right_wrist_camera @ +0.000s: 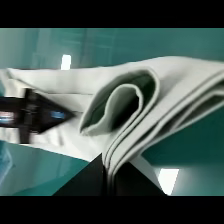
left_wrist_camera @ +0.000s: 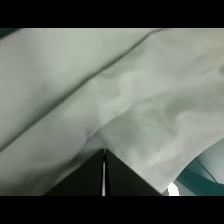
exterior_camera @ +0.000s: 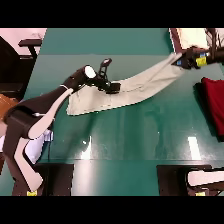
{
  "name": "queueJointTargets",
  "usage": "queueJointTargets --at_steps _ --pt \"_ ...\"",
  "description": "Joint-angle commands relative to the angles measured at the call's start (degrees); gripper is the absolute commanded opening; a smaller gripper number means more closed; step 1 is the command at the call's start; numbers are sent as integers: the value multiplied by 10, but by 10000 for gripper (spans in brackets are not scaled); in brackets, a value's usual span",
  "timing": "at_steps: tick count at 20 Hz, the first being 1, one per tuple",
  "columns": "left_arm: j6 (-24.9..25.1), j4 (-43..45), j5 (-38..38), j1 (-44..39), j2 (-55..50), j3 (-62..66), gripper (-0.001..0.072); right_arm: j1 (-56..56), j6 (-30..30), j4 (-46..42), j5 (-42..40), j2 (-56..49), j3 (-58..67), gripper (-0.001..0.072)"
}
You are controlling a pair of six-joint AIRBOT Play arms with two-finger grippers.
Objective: Fold the shirts.
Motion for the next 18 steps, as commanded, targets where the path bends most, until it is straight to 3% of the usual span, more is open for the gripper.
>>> queueJointTargets --at_steps 1,8,12,17,18 --pt "-17 -5 -18 -20 -44 41 20 69 32 10 5 13 78 13" --pt "-16 2 -60 8 -21 104 20 171 34 11 -20 13 125 13" --pt "-15 59 -102 100 84 125 20 231 34 16 -63 4 125 14" --pt "-12 129 -123 236 236 125 21 381 -12 105 -187 -86 125 17" --pt "-11 130 -125 257 257 125 21 414 -28 105 -216 -111 125 96"
